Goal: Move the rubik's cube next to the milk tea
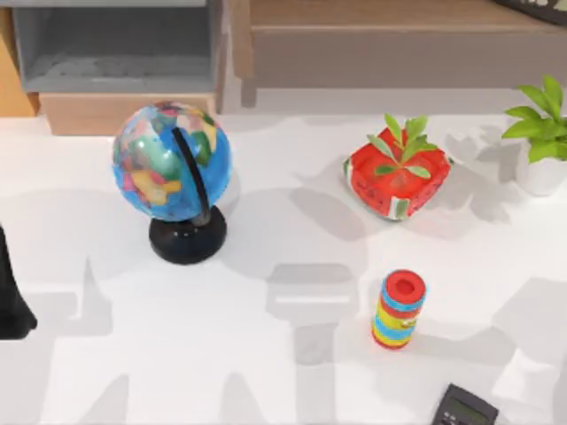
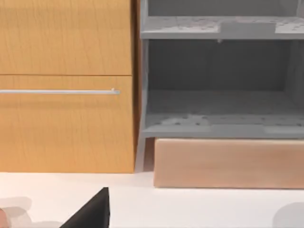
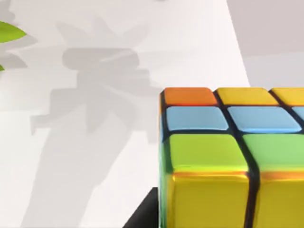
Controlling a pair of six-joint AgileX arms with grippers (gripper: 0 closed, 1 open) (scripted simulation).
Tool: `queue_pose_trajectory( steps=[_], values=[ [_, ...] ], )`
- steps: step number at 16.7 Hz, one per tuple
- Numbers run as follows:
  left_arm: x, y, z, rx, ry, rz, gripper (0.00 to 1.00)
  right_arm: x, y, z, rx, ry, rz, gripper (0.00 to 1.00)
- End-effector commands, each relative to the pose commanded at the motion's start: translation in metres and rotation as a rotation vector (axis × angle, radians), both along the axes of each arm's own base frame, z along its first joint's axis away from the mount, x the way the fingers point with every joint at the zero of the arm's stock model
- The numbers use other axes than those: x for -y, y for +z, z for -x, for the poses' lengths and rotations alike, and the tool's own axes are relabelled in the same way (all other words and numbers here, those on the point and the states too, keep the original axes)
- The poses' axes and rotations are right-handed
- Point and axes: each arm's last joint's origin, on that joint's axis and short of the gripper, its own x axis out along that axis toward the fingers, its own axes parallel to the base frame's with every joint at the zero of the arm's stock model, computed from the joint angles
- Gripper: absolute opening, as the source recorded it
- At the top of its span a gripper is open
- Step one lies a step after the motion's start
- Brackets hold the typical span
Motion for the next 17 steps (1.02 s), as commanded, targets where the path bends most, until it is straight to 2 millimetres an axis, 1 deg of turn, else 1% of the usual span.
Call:
queue_pose_trajectory(
  steps=[4, 5, 6, 8, 9, 11, 17],
  values=[
    [0.0, 0.0, 0.0, 0.0, 0.0, 0.0, 1.0, -0.011, -0.086, 0.044, -0.381, 0.044, -0.11, 0.0],
    [0.0, 0.0, 0.0, 0.0, 0.0, 0.0, 1.0, -0.015, -0.104, 0.056, -0.461, 0.061, -0.139, 0.0],
    [0.0, 0.0, 0.0, 0.0, 0.0, 0.0, 1.0, -0.02, -0.118, 0.067, -0.527, 0.078, -0.163, 0.0],
    [0.0, 0.0, 0.0, 0.0, 0.0, 0.0, 1.0, -0.027, -0.139, 0.085, -0.623, 0.106, -0.197, 0.0],
    [0.0, 0.0, 0.0, 0.0, 0.0, 0.0, 1.0, -0.029, -0.146, 0.091, -0.654, 0.115, -0.208, 0.0],
    [0.0, 0.0, 0.0, 0.0, 0.0, 0.0, 1.0, -0.03, -0.152, 0.097, -0.685, 0.122, -0.219, 0.0],
    [0.0, 0.0, 0.0, 0.0, 0.0, 0.0, 1.0, -0.031, -0.152, 0.096, -0.684, 0.124, -0.22, 0.0]
  ],
)
